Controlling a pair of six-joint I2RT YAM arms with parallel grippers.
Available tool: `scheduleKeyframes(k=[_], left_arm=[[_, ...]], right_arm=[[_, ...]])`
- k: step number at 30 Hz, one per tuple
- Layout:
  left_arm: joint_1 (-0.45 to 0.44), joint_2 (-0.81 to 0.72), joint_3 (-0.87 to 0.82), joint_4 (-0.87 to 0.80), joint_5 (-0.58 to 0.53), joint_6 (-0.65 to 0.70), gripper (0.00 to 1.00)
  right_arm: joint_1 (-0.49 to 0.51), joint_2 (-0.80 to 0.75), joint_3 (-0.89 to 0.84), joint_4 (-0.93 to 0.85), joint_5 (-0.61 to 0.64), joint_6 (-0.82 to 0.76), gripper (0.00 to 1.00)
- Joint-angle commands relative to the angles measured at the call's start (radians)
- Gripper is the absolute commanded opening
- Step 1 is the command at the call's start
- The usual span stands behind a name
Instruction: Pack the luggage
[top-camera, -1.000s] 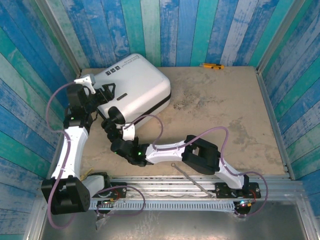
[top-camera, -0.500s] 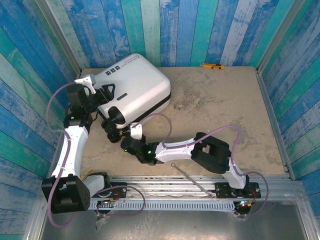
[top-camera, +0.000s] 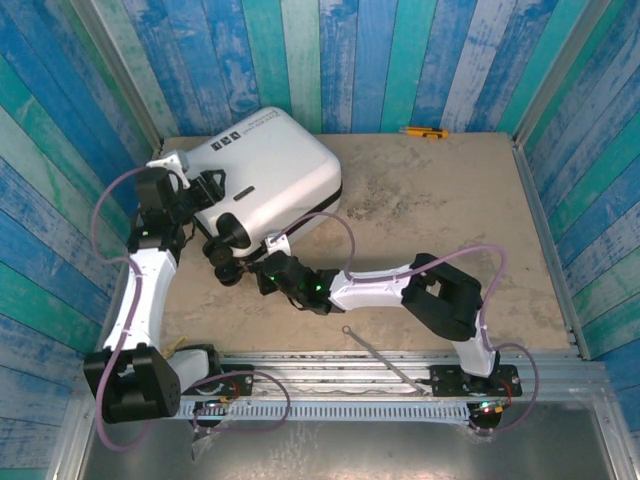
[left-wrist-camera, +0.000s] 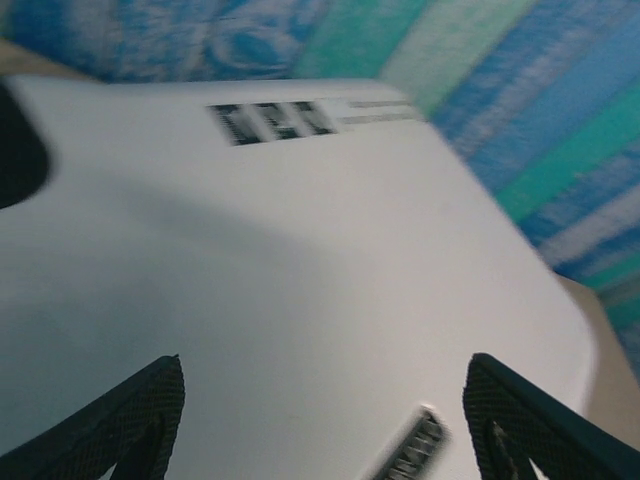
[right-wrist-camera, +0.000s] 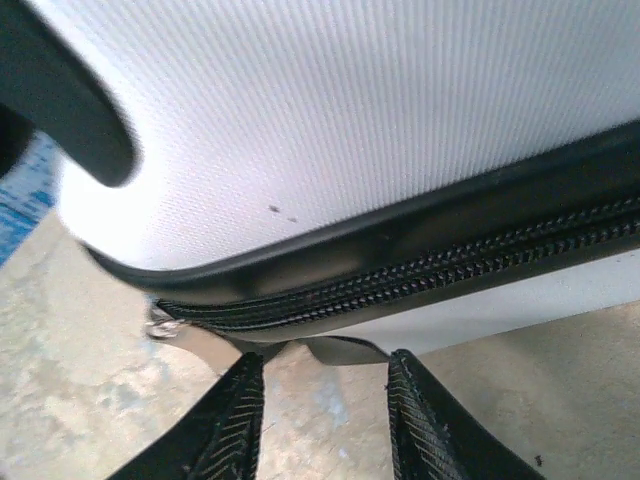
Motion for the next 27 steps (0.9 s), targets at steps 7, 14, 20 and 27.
scheduleKeyframes(k=[7, 14, 20, 27], left_arm=[[0.255, -0.091, -0.148, -0.024, 0.014, -0.279, 0.43], [0.202, -0.115, -0.292, -0.048, 0.242, -0.24, 0.2], [0.05, -0.063, -0.3, -0.024, 0.246, -0.252, 0.07], [-0.237, -0.056, -0.325, 0.118, 0.182, -0.417, 0.05]], right_arm=[[-0.04, -0.16, -0.049, -0.102, -0.055, -0.061, 0.44], [-0.077, -0.309, -0.178, -0.1, -0.058, -0.071, 0.46], [-0.08, -0.422, -0.266, -0.099, -0.048, -0.076, 0.49], [-0.082, -0.506, -0.346, -0.131, -0.028, -0.082, 0.54]])
